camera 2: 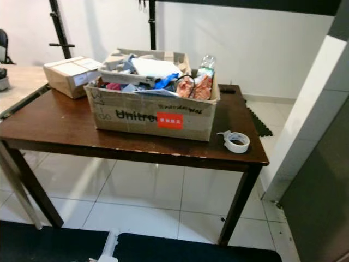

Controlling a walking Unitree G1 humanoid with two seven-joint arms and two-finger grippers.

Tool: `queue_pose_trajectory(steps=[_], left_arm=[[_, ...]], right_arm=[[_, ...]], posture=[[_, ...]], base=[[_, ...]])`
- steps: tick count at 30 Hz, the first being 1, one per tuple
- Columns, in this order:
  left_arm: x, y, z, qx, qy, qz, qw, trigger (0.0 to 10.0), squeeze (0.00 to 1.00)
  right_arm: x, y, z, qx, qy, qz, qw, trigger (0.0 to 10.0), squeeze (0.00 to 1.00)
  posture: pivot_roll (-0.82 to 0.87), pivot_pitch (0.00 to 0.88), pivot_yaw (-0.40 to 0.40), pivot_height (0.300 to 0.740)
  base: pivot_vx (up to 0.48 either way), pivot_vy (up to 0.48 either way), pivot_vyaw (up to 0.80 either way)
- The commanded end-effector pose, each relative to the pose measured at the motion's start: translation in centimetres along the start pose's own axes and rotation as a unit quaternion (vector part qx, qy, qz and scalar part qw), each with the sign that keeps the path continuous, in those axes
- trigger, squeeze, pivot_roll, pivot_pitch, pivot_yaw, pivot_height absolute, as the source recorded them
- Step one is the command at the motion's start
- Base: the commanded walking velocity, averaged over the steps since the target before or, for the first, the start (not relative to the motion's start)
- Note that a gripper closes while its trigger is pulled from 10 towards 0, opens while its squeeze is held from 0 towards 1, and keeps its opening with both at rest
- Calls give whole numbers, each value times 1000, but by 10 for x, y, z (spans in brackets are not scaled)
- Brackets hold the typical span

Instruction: Picking trash to rubbish bin

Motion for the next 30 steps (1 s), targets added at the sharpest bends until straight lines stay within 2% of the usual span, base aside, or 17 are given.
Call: queue_pose_trajectory(steps=[1,4,24,30], left_arm=[[-13,3,2,-2,4,-19,1000,10000,0],[-13,3,1,0,-3,-20,1000,10000,0],[-11,2,1,-7,10,-19,1000,10000,0],[-11,2,0,-5,12,-19,1000,10000,0]], right_arm=[[-12,2,0,-4,-6,-19,1000,10000,0],[-13,2,0,-4,-7,-20,1000,10000,0],[-13,2,-5,-1,-5,-22,1000,10000,0],[-13,2,-5,-1,-5,-22,1000,10000,0]], posture=[[-102,144,-36,740],[-101,143,-33,740],[-97,137,-25,740],[-96,136,-26,740]], base=[[0,0,0],[0,0,0],[0,0,0],[314,0,0]])
Point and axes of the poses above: a point about 5 cm out from each wrist's last joint towards the gripper, its own y axis pointing back from the gripper into the wrist, its own x axis along the axis of the wrist's last joint, z = x × y, the point moved 4 cm from there along -y, pointing out of the wrist towards the gripper, and after that the axes turned 12 degrees about -y, right-handed, at the moved point
